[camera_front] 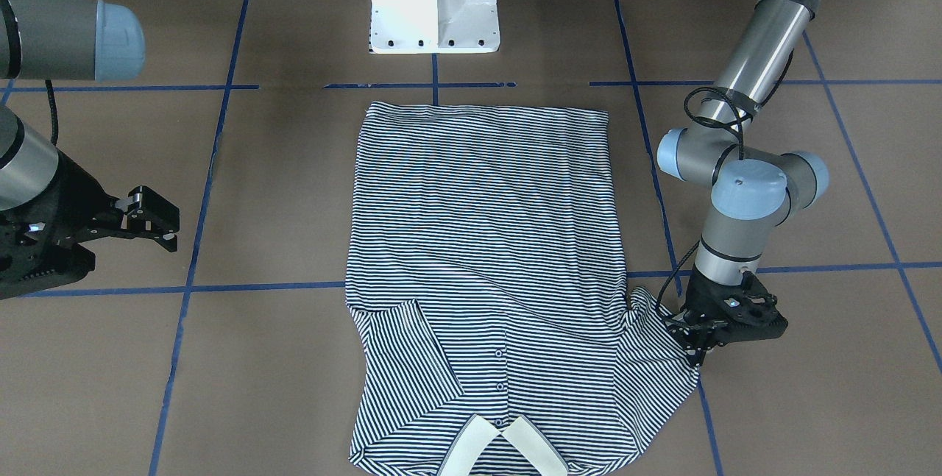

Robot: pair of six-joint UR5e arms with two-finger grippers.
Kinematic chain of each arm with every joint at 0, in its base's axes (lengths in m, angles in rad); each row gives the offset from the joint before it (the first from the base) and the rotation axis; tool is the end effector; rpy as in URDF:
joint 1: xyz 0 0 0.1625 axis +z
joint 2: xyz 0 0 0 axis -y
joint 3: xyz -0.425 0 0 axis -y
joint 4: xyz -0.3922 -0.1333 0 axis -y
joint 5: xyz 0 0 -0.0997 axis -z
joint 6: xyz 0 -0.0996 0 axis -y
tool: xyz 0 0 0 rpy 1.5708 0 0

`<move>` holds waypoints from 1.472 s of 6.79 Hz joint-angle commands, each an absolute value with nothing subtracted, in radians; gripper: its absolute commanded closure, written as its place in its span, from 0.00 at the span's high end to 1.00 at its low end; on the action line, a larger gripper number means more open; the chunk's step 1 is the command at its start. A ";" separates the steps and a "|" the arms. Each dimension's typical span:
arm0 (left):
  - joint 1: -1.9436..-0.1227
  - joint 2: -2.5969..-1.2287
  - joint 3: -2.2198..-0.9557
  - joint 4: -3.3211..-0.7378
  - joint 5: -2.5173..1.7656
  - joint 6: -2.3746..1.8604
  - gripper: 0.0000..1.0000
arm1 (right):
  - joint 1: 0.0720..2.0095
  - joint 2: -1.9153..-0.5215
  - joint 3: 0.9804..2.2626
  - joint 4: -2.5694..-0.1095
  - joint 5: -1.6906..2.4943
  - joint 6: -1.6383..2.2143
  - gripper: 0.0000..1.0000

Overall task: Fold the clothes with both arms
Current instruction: 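Grasp the sleeve nearest the left gripper and fold it inward over the body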

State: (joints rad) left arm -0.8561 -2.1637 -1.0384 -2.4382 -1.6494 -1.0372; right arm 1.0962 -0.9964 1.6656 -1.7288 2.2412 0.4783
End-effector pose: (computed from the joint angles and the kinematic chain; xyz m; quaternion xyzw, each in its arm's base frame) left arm 0.4087 -0.6625 0.4710 0.2593 0.3660 -0.1261 0.8848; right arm -0.2398 -0.6229 0.2953 0.0662 -0.3923 -0.0815 0.9138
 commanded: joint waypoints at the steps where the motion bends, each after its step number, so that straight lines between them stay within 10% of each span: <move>1: -0.859 -2.172 -1.118 -2.374 -1.701 -1.038 0.00 | 1.094 -0.999 1.661 -1.729 2.240 0.477 1.00; 3: -0.856 -2.224 -1.250 -2.158 -1.727 -1.183 0.00 | 1.091 -0.999 1.661 -1.729 2.240 0.477 1.00; 7: -0.752 -2.484 -0.884 -2.331 -1.652 -1.491 0.00 | 1.080 -0.999 1.689 -1.727 2.223 0.503 1.00; 8: -0.752 -2.482 -0.859 -2.380 -1.648 -1.490 0.14 | 1.074 -0.997 1.689 -1.727 2.223 0.506 1.00; 9: -0.750 -2.480 -0.859 -2.388 -1.649 -1.476 0.99 | 1.074 -0.999 1.687 -1.727 2.221 0.505 1.00; 10: -0.752 -2.480 -0.870 -2.429 -1.664 -1.476 1.00 | 1.074 -0.999 1.687 -1.727 2.214 0.505 1.00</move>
State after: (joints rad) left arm -0.7513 -2.4801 -0.8670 -2.3885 -1.6537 -1.4792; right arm 1.0748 -0.9982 1.6871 -1.7273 2.2198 0.5041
